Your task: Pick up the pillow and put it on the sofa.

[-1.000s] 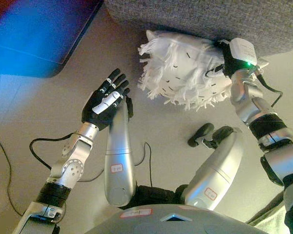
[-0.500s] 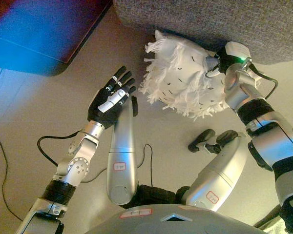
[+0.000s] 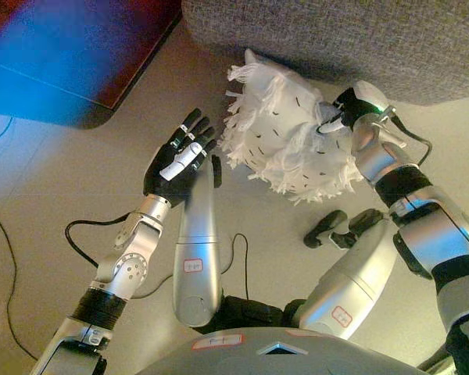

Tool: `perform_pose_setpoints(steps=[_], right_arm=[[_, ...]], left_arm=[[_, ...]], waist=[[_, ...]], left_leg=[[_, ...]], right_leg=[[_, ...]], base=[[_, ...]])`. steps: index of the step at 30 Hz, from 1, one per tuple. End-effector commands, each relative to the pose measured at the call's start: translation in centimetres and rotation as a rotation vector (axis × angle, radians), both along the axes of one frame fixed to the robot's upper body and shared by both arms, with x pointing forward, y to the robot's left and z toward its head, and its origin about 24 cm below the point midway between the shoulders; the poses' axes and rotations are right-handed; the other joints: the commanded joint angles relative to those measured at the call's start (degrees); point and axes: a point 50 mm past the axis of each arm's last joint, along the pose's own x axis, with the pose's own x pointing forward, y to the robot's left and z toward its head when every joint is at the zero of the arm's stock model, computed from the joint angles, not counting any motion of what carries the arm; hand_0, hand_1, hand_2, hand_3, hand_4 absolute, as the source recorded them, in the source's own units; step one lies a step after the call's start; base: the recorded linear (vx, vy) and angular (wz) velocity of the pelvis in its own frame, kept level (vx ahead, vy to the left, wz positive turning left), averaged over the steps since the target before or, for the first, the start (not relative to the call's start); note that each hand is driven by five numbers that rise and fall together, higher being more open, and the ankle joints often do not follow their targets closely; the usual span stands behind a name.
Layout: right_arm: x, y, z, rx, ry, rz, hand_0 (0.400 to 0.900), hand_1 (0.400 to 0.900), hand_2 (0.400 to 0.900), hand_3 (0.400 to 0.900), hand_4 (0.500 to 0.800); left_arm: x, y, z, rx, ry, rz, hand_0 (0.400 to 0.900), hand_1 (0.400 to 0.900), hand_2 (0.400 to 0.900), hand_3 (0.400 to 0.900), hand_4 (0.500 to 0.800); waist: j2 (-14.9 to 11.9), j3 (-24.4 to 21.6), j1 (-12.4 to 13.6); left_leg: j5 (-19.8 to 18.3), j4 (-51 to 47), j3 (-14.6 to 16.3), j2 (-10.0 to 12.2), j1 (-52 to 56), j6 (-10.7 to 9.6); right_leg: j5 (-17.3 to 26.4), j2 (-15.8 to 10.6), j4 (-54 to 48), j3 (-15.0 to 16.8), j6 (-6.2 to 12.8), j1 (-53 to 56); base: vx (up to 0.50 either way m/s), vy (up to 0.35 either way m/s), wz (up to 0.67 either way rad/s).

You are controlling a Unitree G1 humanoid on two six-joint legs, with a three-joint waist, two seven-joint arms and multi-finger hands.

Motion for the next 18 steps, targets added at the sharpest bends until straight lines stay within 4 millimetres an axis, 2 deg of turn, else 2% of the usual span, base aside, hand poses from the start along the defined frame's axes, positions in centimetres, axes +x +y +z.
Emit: perform_pose_setpoints(steps=[1,8,9,10,13,14,18], right_arm=[[0.7,1.4,5.0,0.116,-0.269,0.099,0.4,0.4,0.4,0.4,0.5],[-1.5,2.0,7.5,0.088,-0.484,0.229,0.4,0.4,0.4,0.4,0.5],[-1.5,2.0,7.5,0.086,-0.487,0.231,0.4,0.4,0.4,0.4,0.5],[-2.0,2.2,8.3,0.077,-0.544,0.256,0.4,0.4,0.4,0.4,0.5],[-2.7,2.5,8.6,0.086,-0.601,0.279,0.4,0.4,0.4,0.4,0.5],[-3.2,2.5,9.0,0.087,-0.638,0.293,0.4,0.4,0.4,0.4,0.5],[-4.3,2.6,9.6,0.08,-0.708,0.322,0.4,0.4,0.4,0.4,0.5]], left_arm=[[-1.3,-1.0,-1.4,0.033,0.056,0.025,0.9,0.9,0.9,0.9,0.8],[-1.7,2.2,-1.9,0.06,0.099,0.264,0.9,0.9,0.9,0.9,0.8],[-1.8,2.3,-1.9,0.062,0.098,0.267,0.9,0.9,0.9,0.9,0.8],[-1.5,2.7,-1.5,0.077,0.077,0.312,0.9,0.9,0.9,0.9,0.8],[-1.3,3.1,-1.5,0.071,0.087,0.371,0.9,0.9,0.9,0.9,0.8],[-1.0,3.1,-1.5,0.072,0.09,0.393,0.9,0.9,0.9,0.9,0.8],[-0.3,2.9,-0.8,0.105,0.067,0.417,0.9,0.9,0.9,0.9,0.8]], waist=[[1.0,-0.1,-0.1],[-0.4,-0.1,-1.8],[-0.4,-0.1,-1.9],[-1.0,-0.1,-2.3],[-2.0,-0.1,-2.6],[-2.9,-0.1,-2.7],[-4.3,-0.1,-3.2]], left_leg=[[-4.9,-0.4,-0.8,2.9,7.4,3.8],[3.2,-19.8,3.8,4.4,21.1,4.0],[3.3,-20.3,3.8,4.4,21.4,4.0],[7.0,-26.4,4.8,4.2,23.8,4.4],[9.7,-34.8,6.8,3.4,30.2,4.5],[11.1,-40.3,8.3,2.5,34.9,4.7],[12.8,-48.4,10.1,1.0,42.9,4.9]], right_leg=[[5.8,1.0,-8.1,-1.6,-2.3,1.5],[12.8,2.4,-24.8,-5.4,-1.58,13.7],[12.9,2.5,-25.2,-5.5,-1.58,14.0],[15.9,3.1,-30.4,-6.9,-2.05,16.8],[18.4,3.6,-37.6,-10.1,-1.43,23.5],[20.0,3.8,-42.4,-12.6,-0.61,28.3],[22.8,4.3,-50.4,-15.8,0.3,36.7]], base=[[-0.02,-0.022,-0.08],[-0.02,-0.019,-0.12],[-0.1,-0.033,-0.09],[-0.1,-0.033,-0.05],[-0.03,-0.043,-0.07],[0.0,-0.052,-0.1],[-0.04,-0.021,-0.15]])
